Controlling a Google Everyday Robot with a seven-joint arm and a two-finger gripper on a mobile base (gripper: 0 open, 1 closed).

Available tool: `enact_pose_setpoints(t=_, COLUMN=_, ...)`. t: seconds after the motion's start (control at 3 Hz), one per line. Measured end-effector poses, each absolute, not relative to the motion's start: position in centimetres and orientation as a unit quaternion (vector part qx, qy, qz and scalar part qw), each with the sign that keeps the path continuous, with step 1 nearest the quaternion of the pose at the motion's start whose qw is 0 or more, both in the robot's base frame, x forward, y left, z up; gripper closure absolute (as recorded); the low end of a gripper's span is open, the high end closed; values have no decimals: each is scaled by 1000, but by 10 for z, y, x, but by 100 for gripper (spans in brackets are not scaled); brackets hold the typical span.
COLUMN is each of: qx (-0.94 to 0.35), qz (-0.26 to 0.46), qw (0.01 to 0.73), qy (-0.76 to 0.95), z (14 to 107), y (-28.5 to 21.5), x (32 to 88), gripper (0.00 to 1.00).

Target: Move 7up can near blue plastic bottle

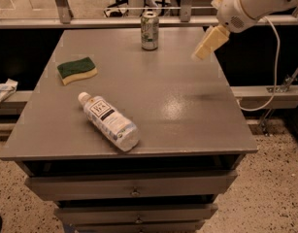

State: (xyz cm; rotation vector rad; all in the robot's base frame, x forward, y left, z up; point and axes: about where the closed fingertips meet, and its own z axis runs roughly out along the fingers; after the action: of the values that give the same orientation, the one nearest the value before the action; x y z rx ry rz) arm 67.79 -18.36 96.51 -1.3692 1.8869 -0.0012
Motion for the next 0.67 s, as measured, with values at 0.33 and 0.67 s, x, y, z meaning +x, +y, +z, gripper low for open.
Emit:
enact_pose_setpoints(t=0.33, qx=-503, qz=38, qw=432, qy=748, z=955, y=-167, x=728, gripper=0)
enact_pose_setpoints(t=0.67, qx=-467, qz=79, qw=456, qy=754, z=940, y=-147, x=769, gripper=0)
